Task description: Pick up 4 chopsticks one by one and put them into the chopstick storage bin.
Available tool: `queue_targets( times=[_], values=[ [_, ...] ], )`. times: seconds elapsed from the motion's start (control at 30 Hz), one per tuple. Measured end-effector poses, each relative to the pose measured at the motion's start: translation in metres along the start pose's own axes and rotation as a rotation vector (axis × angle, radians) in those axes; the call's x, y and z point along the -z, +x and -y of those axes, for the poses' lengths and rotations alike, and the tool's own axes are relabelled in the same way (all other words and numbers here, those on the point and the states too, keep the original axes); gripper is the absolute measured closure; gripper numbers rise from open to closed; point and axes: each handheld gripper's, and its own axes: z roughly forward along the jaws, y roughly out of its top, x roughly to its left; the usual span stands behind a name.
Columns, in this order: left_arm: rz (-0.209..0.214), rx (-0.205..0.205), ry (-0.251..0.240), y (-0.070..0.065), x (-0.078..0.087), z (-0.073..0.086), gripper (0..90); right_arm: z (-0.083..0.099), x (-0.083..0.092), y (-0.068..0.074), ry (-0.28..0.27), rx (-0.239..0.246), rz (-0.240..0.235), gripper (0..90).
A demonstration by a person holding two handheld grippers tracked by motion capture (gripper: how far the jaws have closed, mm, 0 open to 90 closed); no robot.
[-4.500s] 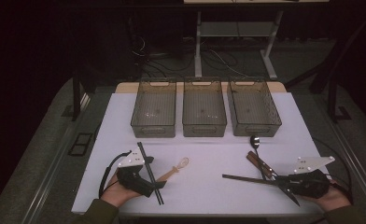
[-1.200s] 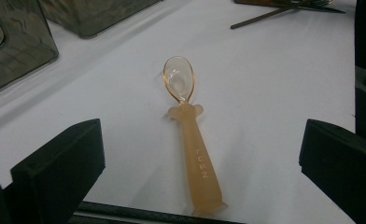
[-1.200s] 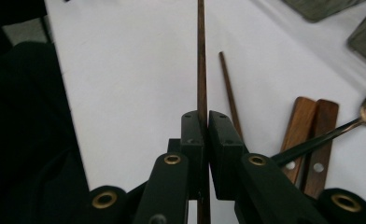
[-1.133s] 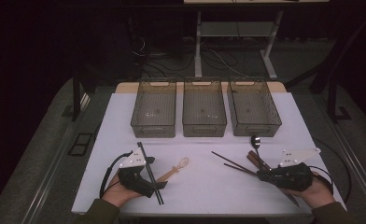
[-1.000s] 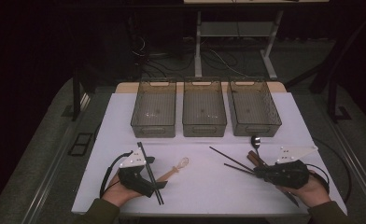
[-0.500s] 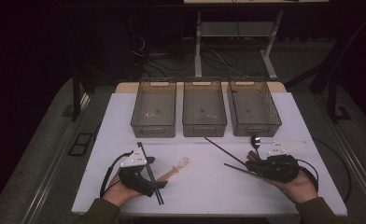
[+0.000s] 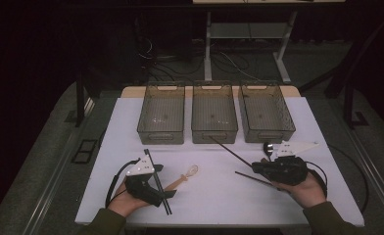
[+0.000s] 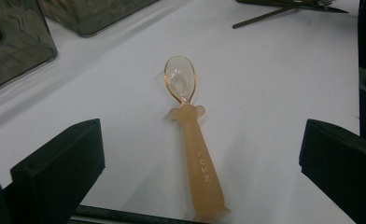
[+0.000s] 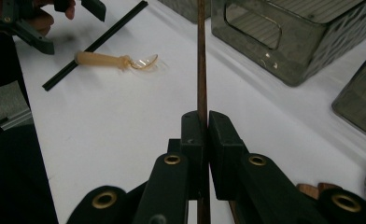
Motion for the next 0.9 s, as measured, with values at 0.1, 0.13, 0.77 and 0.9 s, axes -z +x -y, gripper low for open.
queue_targets(
  times=[0.1,0.13,0.77,0.9],
  values=[
    [0.0,-0.001,-0.003,0.0,0.0,0.0,0.0,-0.004,-0.004,0.0,-0.003,-0.001,0.002,85.0],
    [0.0,-0.001,-0.004,0.0,0.0,0.0,0.0,-0.006,-0.005,0.0,-0.002,0.0,0.001,85.0],
    [0.006,0.008,-0.01,0.001,0.001,0.001,0.0,-0.041,-0.037,-0.003,0.007,-0.041,0.058,84.9],
    [0.009,0.008,-0.015,0.0,0.001,0.001,0.0,-0.049,-0.046,-0.004,0.011,-0.051,0.069,85.0]
  ],
)
